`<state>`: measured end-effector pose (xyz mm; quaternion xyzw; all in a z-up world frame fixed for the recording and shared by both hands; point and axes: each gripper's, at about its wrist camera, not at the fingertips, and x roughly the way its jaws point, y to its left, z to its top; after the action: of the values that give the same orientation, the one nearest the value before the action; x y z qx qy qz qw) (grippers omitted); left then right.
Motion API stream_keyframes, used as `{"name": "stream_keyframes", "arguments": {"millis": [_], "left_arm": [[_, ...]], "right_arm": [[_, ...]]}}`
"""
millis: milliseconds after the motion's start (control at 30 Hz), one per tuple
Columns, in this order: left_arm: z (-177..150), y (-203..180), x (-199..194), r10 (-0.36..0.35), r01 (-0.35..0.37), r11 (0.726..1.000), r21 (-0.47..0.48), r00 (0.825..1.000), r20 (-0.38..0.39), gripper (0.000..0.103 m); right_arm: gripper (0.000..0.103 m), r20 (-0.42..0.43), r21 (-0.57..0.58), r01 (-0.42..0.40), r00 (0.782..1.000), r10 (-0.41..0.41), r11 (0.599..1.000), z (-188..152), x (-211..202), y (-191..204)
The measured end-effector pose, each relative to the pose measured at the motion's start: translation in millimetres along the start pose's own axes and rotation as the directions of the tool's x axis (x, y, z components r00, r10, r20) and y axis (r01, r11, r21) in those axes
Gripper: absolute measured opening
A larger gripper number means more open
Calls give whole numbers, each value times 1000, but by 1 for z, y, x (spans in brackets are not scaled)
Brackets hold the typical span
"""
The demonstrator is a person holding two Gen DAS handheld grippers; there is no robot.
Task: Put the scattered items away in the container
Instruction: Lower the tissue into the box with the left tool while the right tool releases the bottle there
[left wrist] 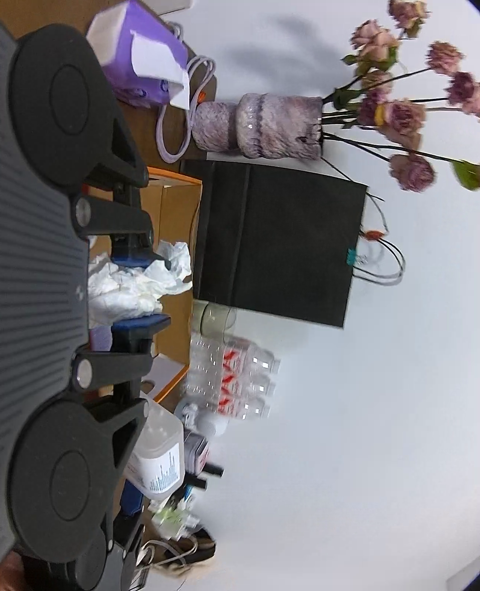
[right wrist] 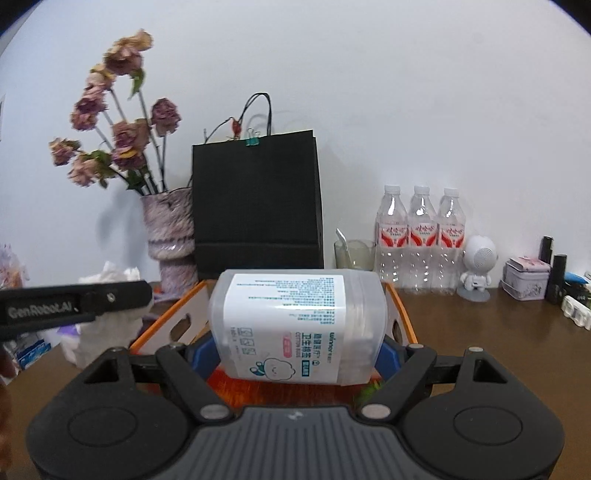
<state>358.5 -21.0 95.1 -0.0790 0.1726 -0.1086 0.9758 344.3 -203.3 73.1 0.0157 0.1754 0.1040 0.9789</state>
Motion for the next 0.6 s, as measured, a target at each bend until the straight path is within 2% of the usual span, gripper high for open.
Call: {"name": "stream_keyframes", "arguments": {"millis": [100,233,333,433,600], "left_arm": [[7,8,35,8,-8,1000,-13,999,-32,26],[8,18,70,63,-64,998,-26,997,-50,26],[-1,25,93,79,-84,996,-38,991,-107,26],[-8,28,101,93,-98,995,-29,985,-145,26],[-9,27,99,99,-102,995,-14,985,-141,27]], "right_arm": [[81,-15,-3,-1,1000,1,1000,8,32,-2],[81,-56,8,16,998,-16,1000,15,76,-9],[81,-103,2,34,994,-34,999,8,97,-13],[81,-137,-3,31,990,-31,1000,0,106,-11],[81,-144,-18,30,989,-33,999,-2,109,-9]]}}
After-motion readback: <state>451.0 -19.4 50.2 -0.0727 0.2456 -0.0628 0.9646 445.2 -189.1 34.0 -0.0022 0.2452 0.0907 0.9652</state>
